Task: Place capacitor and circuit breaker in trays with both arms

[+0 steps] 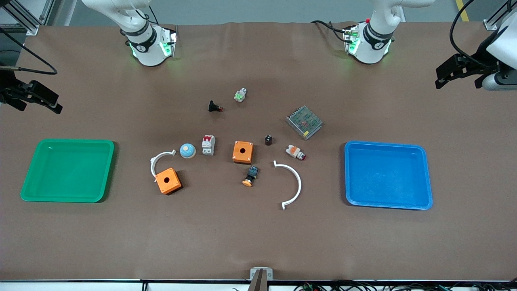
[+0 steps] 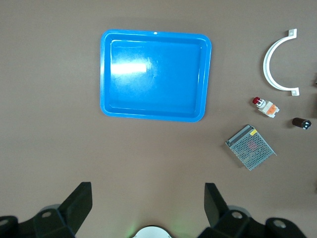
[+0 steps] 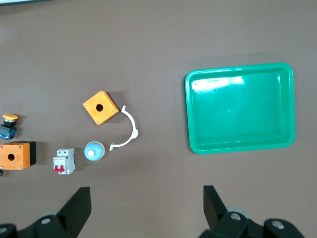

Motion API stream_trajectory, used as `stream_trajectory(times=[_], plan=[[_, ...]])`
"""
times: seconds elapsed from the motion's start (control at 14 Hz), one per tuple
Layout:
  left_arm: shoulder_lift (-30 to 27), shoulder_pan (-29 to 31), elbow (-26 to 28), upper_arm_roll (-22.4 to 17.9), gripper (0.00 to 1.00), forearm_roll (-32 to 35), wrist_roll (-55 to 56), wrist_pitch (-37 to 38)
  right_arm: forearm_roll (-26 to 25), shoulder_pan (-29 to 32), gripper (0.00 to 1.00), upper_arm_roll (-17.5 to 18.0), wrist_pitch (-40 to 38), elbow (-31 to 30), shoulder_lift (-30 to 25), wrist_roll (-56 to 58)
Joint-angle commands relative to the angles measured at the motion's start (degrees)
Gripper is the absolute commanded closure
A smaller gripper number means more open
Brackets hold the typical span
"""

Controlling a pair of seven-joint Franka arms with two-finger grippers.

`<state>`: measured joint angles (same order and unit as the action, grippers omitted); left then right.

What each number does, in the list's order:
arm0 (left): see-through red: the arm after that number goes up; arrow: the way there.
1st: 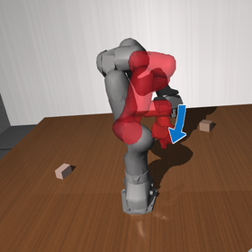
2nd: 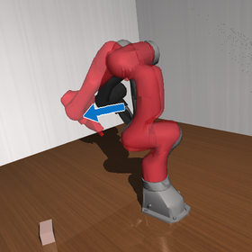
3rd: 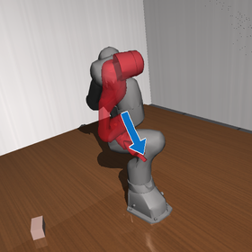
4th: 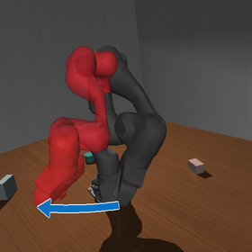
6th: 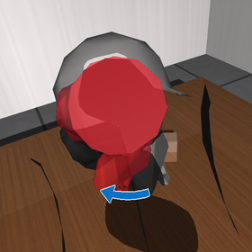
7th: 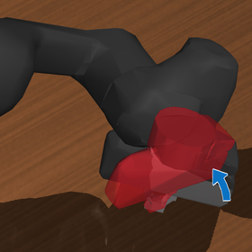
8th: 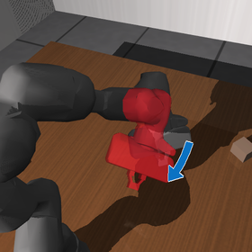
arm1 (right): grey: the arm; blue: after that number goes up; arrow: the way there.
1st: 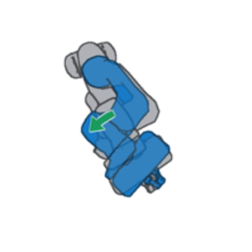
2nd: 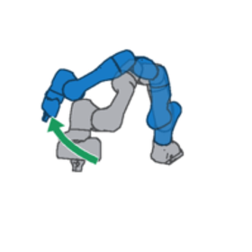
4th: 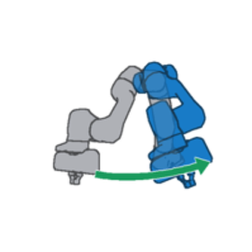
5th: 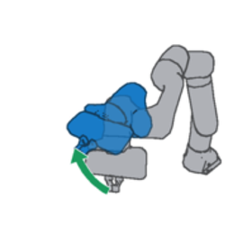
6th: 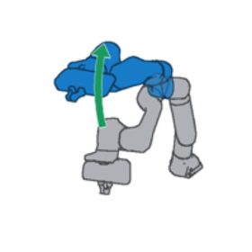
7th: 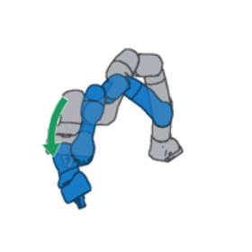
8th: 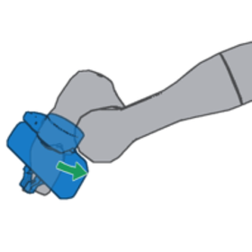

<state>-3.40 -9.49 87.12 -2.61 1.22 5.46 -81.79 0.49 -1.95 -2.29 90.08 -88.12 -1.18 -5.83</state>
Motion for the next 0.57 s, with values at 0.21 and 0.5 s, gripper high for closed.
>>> stream_trajectory(times=[0.21, 0.5], plan=[[2.0, 0.2, -3.3, 0.0, 0.00, 0.9, -0.4, 1.2, -0.7, 1.1, 0.00, 0.9, -0.3, 1.5, 0.7, 0.3], [8.8, -0.9, -5.7, 0.6, 0.00, 1.1, 0.1, 0.8, -0.6, 1.1, 0.00, 0.8, -0.4, 1.5, 0.7, 0.3]])
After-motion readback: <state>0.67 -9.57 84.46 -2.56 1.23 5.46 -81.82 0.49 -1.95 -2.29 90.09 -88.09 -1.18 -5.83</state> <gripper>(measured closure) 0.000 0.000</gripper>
